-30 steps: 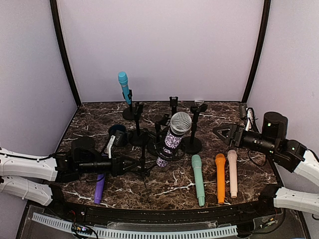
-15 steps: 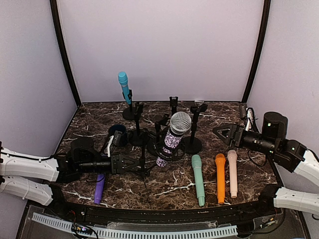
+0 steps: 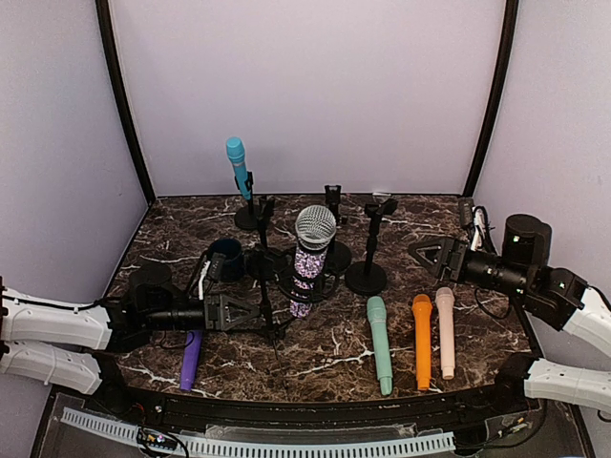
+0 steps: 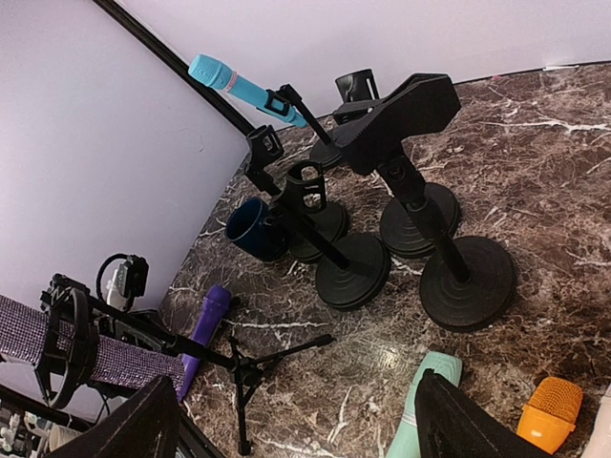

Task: Remove the microphone from the stand
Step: Unscrew the knob on the microphone stand.

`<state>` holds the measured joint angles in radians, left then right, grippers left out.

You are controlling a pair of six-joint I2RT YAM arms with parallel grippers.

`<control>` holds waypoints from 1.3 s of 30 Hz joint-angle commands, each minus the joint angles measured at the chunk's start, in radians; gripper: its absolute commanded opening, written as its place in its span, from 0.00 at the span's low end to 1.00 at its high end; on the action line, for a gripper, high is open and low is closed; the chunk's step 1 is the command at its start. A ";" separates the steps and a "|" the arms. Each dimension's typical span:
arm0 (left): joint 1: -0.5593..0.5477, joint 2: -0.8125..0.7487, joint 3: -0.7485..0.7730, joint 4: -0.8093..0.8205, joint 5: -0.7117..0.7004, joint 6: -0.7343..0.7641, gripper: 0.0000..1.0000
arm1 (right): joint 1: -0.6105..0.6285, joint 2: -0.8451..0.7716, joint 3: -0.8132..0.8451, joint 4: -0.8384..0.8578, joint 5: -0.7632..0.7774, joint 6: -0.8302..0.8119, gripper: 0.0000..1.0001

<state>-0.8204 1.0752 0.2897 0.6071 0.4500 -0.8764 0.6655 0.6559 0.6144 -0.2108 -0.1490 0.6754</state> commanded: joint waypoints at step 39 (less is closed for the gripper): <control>0.006 -0.438 0.244 -0.656 -0.237 0.594 0.75 | 0.008 -0.036 -0.006 0.004 0.073 -0.023 0.87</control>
<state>-0.8120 0.6209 0.4603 0.0330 0.1936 -0.4511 0.6655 0.6304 0.6144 -0.2424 -0.0952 0.6655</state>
